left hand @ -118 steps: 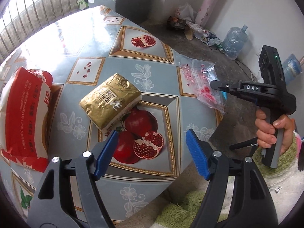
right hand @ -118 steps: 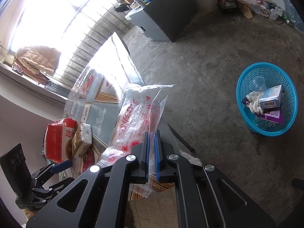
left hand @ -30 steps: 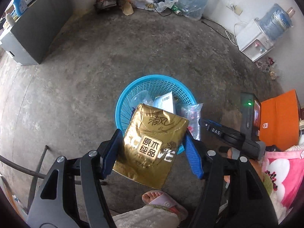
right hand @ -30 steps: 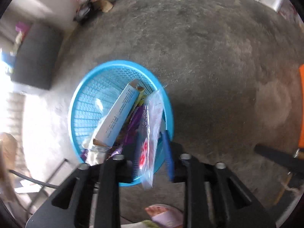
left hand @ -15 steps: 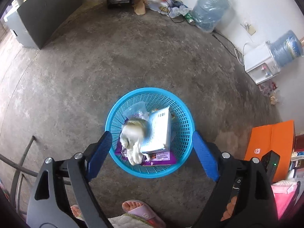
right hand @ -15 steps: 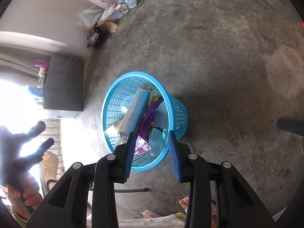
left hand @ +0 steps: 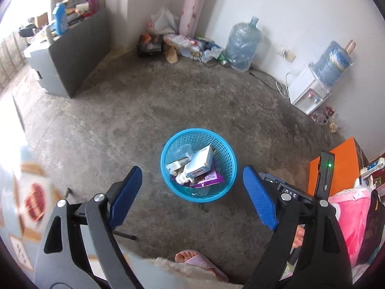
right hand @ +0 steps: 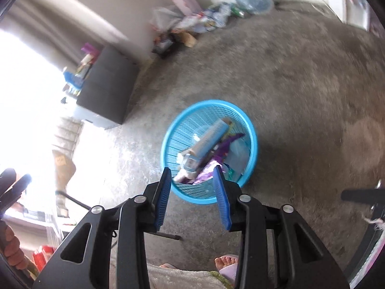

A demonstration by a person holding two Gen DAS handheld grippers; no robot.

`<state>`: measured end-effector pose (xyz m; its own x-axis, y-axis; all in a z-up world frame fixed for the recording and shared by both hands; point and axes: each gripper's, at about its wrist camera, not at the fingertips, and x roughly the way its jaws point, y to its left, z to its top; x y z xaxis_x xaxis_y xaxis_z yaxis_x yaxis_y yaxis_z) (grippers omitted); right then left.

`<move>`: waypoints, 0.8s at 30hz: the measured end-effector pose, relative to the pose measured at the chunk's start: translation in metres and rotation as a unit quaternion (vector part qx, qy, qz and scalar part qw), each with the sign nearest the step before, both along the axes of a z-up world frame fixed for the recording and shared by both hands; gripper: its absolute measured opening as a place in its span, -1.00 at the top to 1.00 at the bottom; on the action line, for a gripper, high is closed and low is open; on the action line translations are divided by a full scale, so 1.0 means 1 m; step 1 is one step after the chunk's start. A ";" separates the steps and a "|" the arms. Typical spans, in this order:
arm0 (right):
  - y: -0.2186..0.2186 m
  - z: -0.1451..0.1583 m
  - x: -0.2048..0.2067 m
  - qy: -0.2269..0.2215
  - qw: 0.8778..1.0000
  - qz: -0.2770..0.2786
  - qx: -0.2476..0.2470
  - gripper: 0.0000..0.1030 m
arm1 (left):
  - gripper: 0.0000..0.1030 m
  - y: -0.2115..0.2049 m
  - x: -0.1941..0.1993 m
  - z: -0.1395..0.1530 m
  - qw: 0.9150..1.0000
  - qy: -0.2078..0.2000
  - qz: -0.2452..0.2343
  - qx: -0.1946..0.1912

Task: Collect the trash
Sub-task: 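Carry the gold packet and clear bag over the blue wastebasket and open both tools, then move both open tools back toward the table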

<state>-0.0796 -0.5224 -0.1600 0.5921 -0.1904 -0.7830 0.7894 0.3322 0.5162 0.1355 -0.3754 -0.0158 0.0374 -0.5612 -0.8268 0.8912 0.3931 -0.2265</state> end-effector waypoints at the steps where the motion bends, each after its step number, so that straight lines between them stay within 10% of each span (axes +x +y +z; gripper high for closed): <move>1: 0.006 0.011 0.003 -0.002 1.000 0.012 -0.016 0.15 | -0.58 0.016 0.001 0.009 1.000 -0.004 0.008 -0.009; 10: 0.061 0.086 0.041 -0.048 0.985 0.143 -0.083 0.12 | -0.58 0.180 0.009 0.062 0.987 -0.058 0.134 -0.062; 24: 0.165 0.128 0.135 -0.078 0.942 0.319 -0.067 0.12 | -0.58 0.387 -0.005 0.063 0.931 -0.127 0.334 -0.074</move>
